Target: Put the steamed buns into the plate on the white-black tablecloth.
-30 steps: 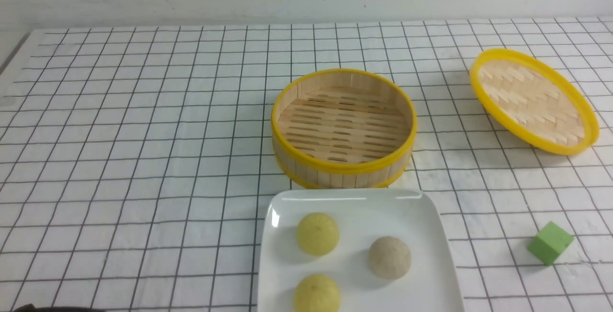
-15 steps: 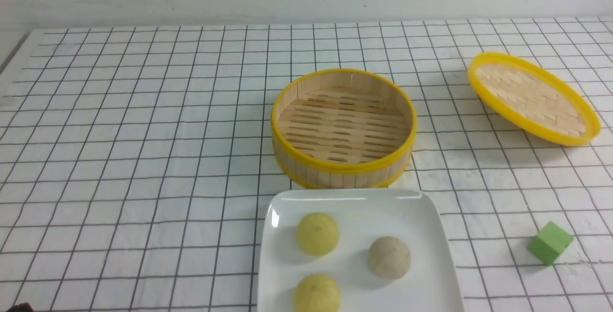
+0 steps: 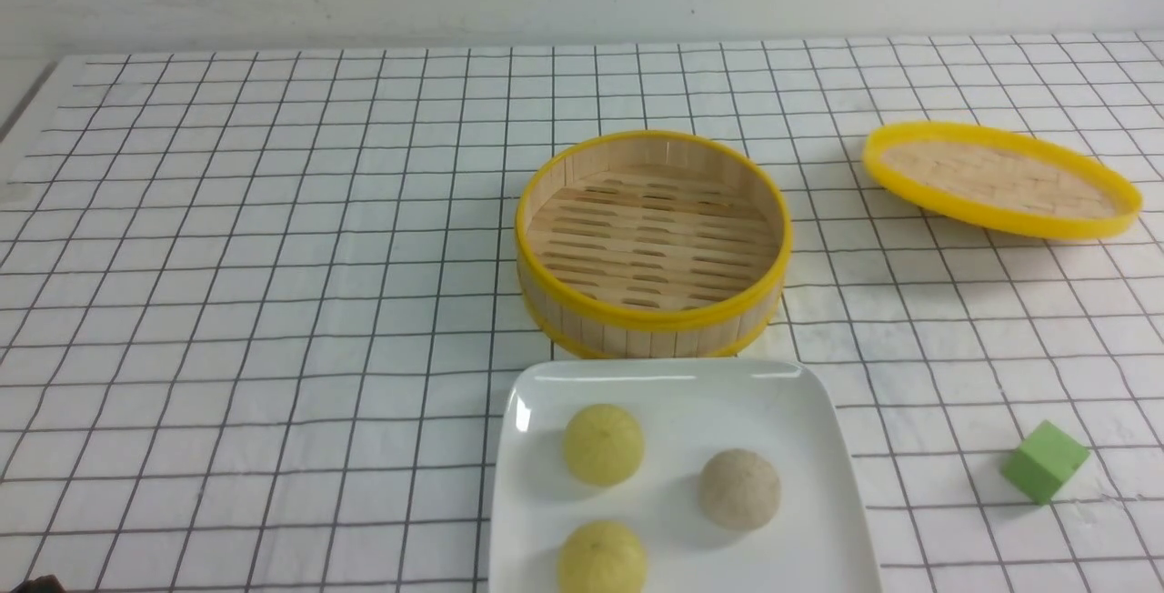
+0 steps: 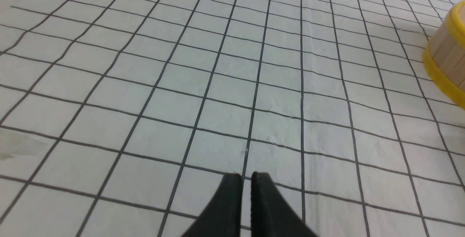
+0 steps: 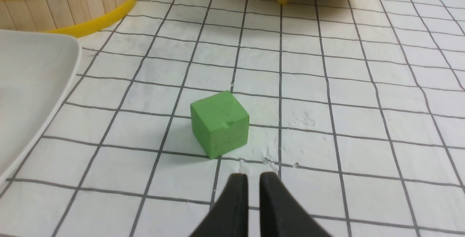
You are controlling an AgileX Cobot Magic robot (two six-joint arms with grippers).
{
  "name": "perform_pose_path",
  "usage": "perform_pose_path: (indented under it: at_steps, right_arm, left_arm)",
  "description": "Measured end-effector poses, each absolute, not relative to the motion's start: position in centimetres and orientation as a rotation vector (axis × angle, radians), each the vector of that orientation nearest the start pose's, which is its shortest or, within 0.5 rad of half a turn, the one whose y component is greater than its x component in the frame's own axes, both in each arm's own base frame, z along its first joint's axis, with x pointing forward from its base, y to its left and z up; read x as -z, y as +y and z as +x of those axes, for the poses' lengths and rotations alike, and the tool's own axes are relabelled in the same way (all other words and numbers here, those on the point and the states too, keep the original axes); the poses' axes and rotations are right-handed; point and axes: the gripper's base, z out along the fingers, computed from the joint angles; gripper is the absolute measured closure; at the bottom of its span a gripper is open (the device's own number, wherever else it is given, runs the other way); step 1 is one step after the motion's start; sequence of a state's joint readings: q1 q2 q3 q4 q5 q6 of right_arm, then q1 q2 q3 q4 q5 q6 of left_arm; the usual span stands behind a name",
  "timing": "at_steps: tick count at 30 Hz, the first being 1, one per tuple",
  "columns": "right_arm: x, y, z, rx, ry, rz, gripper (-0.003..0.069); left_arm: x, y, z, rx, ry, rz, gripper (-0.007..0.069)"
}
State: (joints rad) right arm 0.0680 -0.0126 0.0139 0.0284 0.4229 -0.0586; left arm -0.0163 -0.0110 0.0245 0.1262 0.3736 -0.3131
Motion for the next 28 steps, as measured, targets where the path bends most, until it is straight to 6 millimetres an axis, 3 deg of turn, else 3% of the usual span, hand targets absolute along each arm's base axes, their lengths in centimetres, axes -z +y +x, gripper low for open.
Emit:
perform_pose_path:
  at_steps: [28]
  right_arm:
    - [-17.13,0.45,5.07,-0.034,1.905,-0.104,0.0541]
  left_arm:
    - [-17.25,0.86,5.24,-0.05,1.861,-0.104,0.0527]
